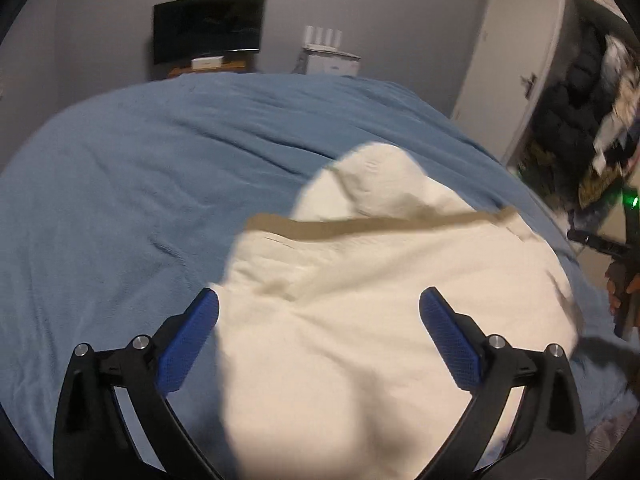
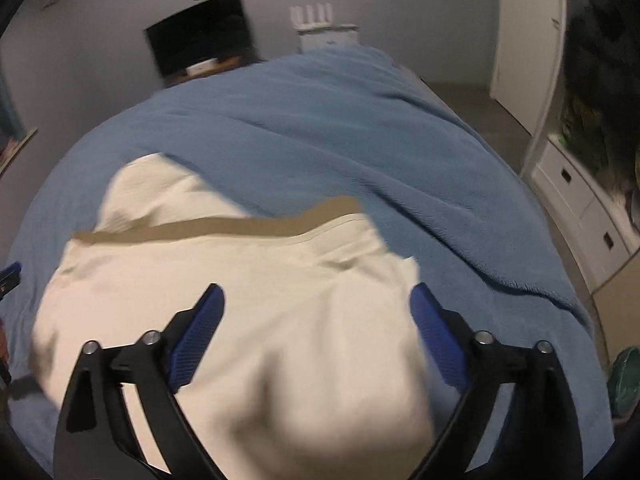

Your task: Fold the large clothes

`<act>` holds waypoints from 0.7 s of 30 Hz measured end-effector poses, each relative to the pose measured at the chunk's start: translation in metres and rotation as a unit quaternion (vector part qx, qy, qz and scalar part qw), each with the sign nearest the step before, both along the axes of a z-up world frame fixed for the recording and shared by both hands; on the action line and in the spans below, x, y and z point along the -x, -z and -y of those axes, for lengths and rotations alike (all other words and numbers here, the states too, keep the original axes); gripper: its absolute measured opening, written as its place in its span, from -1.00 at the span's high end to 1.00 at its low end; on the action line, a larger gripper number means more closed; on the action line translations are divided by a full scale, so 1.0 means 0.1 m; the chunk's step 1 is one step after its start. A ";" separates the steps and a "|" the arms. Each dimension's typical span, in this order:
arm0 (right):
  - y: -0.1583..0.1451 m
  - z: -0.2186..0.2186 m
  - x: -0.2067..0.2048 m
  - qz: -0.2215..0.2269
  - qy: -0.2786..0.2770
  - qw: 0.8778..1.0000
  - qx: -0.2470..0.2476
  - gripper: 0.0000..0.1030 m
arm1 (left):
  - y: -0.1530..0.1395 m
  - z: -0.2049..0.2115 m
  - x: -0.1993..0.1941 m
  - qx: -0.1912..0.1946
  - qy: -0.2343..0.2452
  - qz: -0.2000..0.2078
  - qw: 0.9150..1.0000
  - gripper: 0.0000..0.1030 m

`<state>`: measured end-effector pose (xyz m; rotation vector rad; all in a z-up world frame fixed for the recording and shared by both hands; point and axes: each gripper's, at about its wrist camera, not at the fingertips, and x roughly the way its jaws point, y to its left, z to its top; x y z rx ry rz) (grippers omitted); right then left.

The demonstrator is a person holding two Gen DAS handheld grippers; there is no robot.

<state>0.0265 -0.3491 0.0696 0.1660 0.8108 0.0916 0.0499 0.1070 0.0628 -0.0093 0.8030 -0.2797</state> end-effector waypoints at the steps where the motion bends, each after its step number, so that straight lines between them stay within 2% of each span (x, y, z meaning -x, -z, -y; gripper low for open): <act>1: -0.02 -0.13 0.09 -0.004 -0.013 1.000 0.006 -0.80 | 0.00 0.17 0.13 -0.014 0.011 -0.009 1.000 -0.87; 3: 0.08 -0.34 0.34 -0.020 -0.044 0.999 0.018 -0.80 | 0.07 0.48 0.28 -0.034 0.023 -0.026 0.999 -0.87; 4: 0.16 -0.45 0.45 -0.031 -0.059 0.997 0.023 -0.80 | 0.17 0.63 0.37 -0.037 0.031 -0.047 0.998 -0.87; 7: 0.38 -0.63 0.61 -0.054 -0.083 0.995 0.023 -0.80 | 0.53 0.94 0.50 -0.020 0.048 -0.111 0.992 -0.87; 8: 0.48 -0.71 0.62 -0.066 -0.090 0.993 0.029 -0.80 | 0.66 1.03 0.53 -0.029 0.055 -0.127 0.990 -0.87; 10: 0.61 -0.81 0.60 -0.076 -0.095 0.992 0.037 -0.80 | 0.81 1.17 0.56 -0.069 0.060 -0.117 0.989 -0.89; 11: 0.65 -0.84 0.55 -0.071 -0.093 0.992 0.040 -0.80 | 0.82 1.21 0.54 -0.077 0.063 -0.112 0.989 -0.89; 17: 0.66 -0.90 -0.03 -0.049 -0.079 0.994 0.052 -0.82 | 0.81 1.28 0.00 -0.060 0.042 -0.119 0.990 -0.90; 21: 0.71 -0.94 -0.47 -0.061 -0.072 0.994 0.049 -0.84 | 0.84 1.37 -0.43 -0.090 0.022 -0.117 0.989 -0.90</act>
